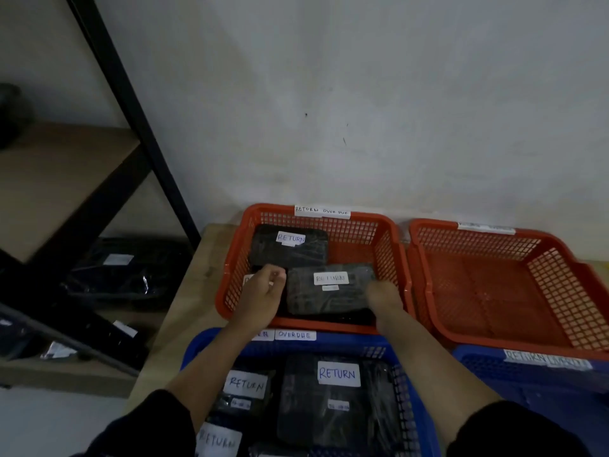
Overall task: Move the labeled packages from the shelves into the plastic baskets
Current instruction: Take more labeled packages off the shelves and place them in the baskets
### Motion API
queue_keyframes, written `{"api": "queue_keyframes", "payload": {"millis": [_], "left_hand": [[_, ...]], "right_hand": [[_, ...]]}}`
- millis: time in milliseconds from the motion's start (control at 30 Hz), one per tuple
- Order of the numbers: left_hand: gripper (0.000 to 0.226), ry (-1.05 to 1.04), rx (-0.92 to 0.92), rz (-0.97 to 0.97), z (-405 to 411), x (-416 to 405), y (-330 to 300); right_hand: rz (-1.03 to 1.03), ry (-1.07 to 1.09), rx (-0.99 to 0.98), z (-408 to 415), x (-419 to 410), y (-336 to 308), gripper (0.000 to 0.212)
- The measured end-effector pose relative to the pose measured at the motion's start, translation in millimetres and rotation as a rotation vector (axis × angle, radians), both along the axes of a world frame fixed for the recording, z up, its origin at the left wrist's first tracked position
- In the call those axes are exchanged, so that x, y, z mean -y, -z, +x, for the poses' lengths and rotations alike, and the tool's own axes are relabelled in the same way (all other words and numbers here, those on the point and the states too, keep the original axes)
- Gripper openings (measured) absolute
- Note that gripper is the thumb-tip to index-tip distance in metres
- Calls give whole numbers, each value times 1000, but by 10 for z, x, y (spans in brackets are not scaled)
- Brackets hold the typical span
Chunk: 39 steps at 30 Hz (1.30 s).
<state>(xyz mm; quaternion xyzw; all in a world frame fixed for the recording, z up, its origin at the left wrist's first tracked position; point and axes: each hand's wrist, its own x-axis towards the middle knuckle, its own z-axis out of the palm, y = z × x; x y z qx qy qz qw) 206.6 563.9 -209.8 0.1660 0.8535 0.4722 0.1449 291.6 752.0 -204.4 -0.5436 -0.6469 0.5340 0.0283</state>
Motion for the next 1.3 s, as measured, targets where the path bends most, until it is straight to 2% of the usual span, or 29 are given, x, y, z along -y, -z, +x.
{"api": "queue_keyframes", "payload": {"millis": [67, 133, 200, 300, 367, 500, 567, 667, 733, 967, 1100, 1300], "left_hand": [[24, 51, -52, -40, 41, -10, 12], [25, 68, -75, -61, 52, -15, 31], [25, 65, -81, -66, 49, -12, 47], [25, 85, -97, -80, 47, -5, 66], [25, 103, -91, -79, 45, -1, 74], [24, 118, -22, -44, 12, -12, 49], [22, 105, 18, 13, -1, 6, -10], [21, 67, 13, 85, -11, 109, -137], [20, 70, 4, 112, 19, 232, -219], [14, 113, 130, 220, 193, 938, -457], [13, 149, 89, 229, 327, 1508, -596], [14, 74, 59, 240, 610, 2410, -795]], "right_hand": [[93, -71, 79, 8, 22, -59, 48], [199, -179, 146, 65, 48, -123, 60], [222, -308, 169, 131, 54, -111, 65], [276, -443, 221, 175, 44, -62, 55], [300, -454, 241, 160, 42, -72, 53], [261, -430, 254, 115, 35, -137, 63], [297, -419, 261, 141, 70, -158, 60], [495, -370, 160, 238, 223, -192, 39], [581, -357, 63, 303, 416, -262, 33], [544, -411, -167, 283, 1428, -671, 42], [592, -502, -239, 271, 2026, -953, 45], [593, -605, -350, 450, 2922, -1309, 41]]}}
